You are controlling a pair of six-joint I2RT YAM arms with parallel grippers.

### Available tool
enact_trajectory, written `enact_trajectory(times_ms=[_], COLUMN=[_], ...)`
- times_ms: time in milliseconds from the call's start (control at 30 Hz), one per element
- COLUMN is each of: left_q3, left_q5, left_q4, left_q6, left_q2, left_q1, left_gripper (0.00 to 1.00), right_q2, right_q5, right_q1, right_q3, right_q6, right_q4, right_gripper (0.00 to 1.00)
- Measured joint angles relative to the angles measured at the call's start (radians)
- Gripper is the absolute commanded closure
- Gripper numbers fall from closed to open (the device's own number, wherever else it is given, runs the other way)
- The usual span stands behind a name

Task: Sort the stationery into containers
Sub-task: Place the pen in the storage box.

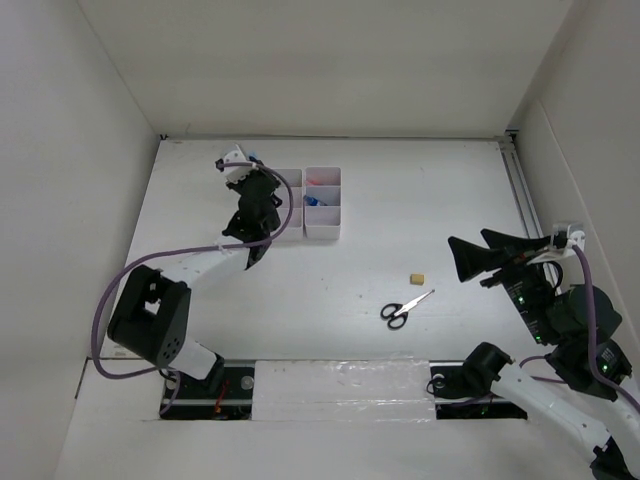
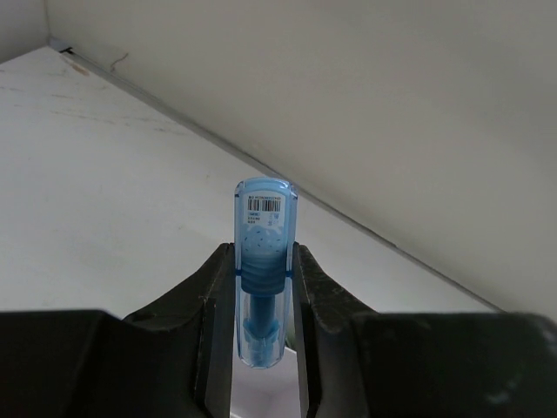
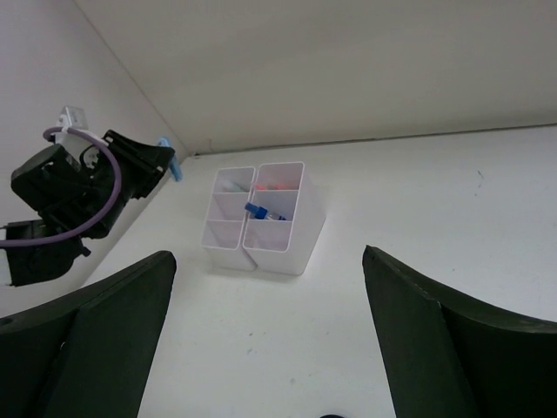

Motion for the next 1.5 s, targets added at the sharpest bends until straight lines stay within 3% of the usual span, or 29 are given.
enact_trajectory(times_ms=[300, 533, 933, 1200, 1500], left_q3=[-0.161, -0.338, -0.336, -0.303, -0.273], left_q5=[0.188, 0.492, 0.944, 1.01, 0.974], left_q4=[0.253, 0.45, 0.545, 0.546, 0.558], left_q6=[0.027, 0.029, 0.013, 0.016, 0.035], left_q2=[0.057, 0.006, 0.093, 0.121, 0.145], left_q1=[-0.002, 0.093, 0.197, 0.206, 0.206], left_gripper=[1.0, 1.0, 1.0, 1.0, 1.0], right_q2=[-0.007, -0.024, -0.021, -0.007, 0.034], right_q5=[-0.016, -0.018, -0.03, -0.035, -0.063], right_q1=[0.0, 0.0, 0.0, 0.0, 0.0], right_q3=[-0.013, -0.051, -0.07, -0.077, -0.093], right_q6=[0.01, 0.014, 0.009, -0.01, -0.028], right_q4=[-0.002, 0.007, 0.024, 0.039, 0.074], right_gripper=[0.06, 0.06, 0.06, 0.06, 0.06])
